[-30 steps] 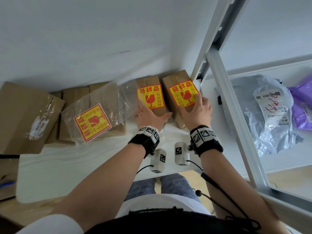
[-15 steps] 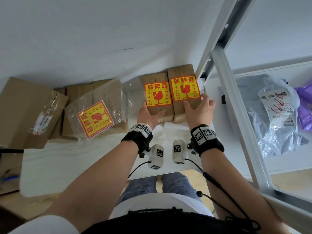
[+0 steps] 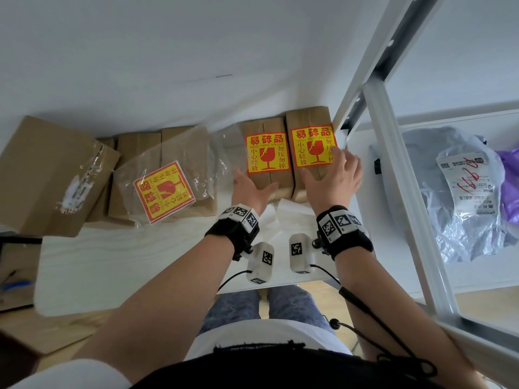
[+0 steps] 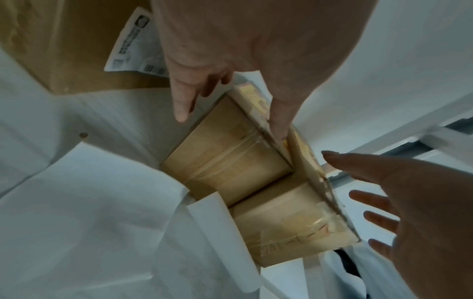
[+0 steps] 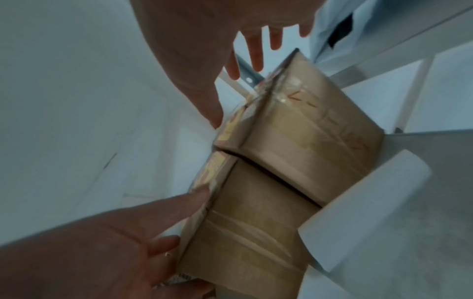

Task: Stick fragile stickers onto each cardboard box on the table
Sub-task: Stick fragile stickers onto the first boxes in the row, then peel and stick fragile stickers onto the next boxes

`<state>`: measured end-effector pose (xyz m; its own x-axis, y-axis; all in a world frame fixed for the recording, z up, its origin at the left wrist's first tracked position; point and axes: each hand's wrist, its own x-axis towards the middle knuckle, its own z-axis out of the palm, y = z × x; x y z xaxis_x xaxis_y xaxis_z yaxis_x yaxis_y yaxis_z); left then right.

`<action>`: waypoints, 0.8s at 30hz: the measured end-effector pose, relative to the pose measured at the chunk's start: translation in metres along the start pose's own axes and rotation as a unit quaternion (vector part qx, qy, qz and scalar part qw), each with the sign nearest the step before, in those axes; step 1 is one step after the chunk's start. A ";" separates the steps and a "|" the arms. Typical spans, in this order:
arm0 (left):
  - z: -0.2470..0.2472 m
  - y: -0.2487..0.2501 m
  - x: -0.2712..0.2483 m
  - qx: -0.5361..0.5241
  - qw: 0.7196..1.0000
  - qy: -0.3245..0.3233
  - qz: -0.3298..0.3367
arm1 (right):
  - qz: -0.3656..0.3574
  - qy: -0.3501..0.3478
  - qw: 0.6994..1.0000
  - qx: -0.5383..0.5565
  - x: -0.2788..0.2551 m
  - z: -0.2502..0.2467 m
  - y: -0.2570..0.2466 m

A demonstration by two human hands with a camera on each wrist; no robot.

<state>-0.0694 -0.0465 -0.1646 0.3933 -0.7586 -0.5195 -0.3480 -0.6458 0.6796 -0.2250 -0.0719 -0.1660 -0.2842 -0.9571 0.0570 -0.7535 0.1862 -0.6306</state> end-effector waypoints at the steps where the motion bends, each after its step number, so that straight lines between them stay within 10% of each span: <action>1: -0.005 0.003 -0.002 0.025 1.000 0.005 0.016 | -0.008 0.003 1.000 -0.008 0.002 0.000 -0.005; 14: -0.118 0.044 -0.032 0.009 0.990 -0.099 0.105 | -0.156 -0.058 0.981 0.102 -0.003 0.017 -0.114; 20: -0.169 0.006 -0.009 0.110 0.975 0.170 0.091 | -0.113 -0.252 0.954 0.112 -0.023 0.043 -0.160; 24: -0.188 -0.036 0.013 0.164 0.975 0.131 -0.065 | -0.127 -0.267 0.955 0.012 -0.036 0.062 -0.173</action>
<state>0.1079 -0.0176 -0.0986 0.6414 -0.6475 -0.4115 -0.5175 -0.7611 0.3910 -0.0480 -0.0836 -0.1066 0.2524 -0.9491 -0.1885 -0.7428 -0.0652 -0.6664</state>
